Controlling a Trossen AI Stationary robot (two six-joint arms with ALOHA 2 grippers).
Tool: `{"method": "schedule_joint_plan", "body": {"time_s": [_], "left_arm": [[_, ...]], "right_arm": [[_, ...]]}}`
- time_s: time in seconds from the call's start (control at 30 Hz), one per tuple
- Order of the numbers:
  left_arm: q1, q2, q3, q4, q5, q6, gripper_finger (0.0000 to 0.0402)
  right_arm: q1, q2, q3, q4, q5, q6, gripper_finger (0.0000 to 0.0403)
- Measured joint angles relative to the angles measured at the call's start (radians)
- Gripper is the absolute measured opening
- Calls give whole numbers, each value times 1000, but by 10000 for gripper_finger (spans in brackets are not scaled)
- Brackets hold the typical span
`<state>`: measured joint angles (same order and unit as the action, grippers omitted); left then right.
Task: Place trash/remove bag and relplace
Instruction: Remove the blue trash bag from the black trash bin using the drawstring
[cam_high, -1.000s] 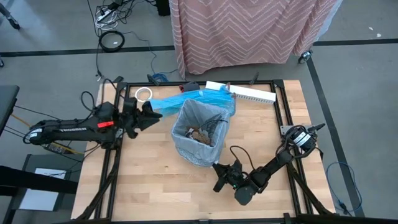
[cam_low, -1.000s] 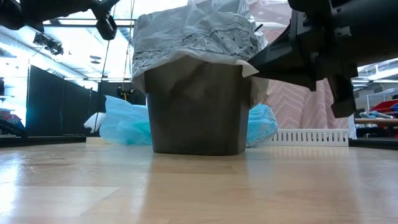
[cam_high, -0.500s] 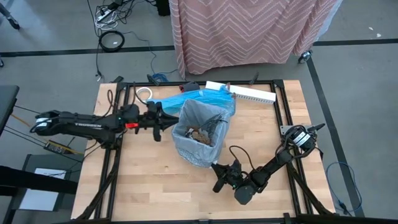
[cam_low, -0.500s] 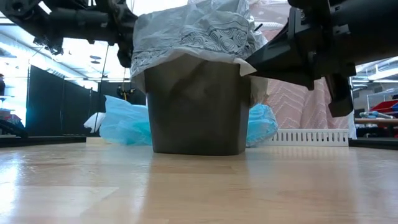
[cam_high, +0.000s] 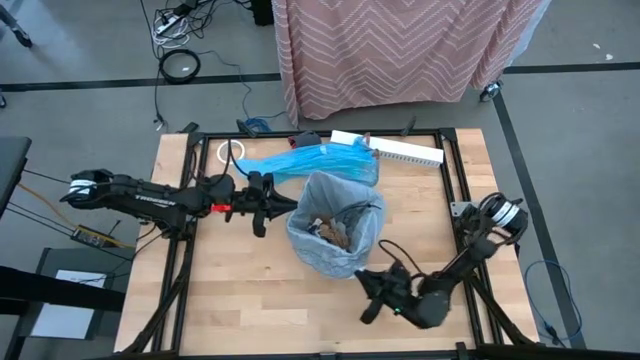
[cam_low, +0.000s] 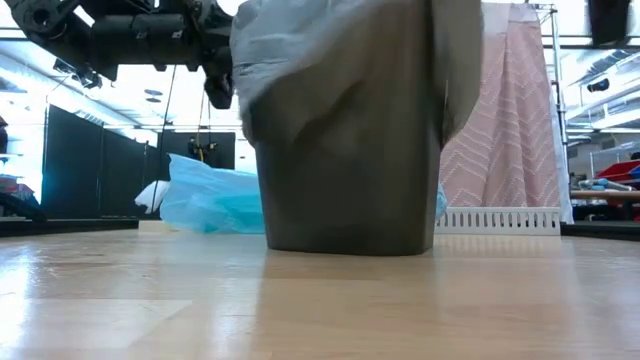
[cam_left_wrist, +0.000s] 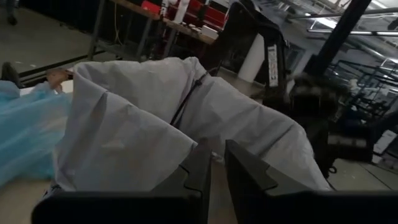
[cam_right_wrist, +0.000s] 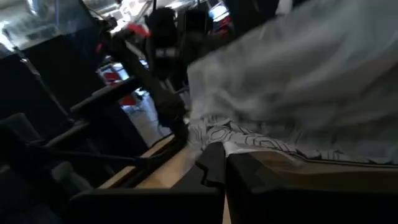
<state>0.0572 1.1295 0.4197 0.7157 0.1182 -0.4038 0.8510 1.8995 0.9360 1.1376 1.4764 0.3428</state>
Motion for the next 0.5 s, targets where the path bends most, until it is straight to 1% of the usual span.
{"method": "schedule_joint_plan", "body": {"time_s": [0.13,0.3,0.4,0.5], "left_arm": [[-17,5,0,3,-37,0,54],[-29,8,-1,2,-64,3,54],[-39,9,-1,10,-83,3,54],[-53,10,-3,33,-101,4,54]], "right_arm": [[58,-90,0,2,91,-182,0],[86,-189,0,3,97,-368,0],[67,-222,0,2,92,-441,0],[29,-236,0,3,66,-503,0]]}}
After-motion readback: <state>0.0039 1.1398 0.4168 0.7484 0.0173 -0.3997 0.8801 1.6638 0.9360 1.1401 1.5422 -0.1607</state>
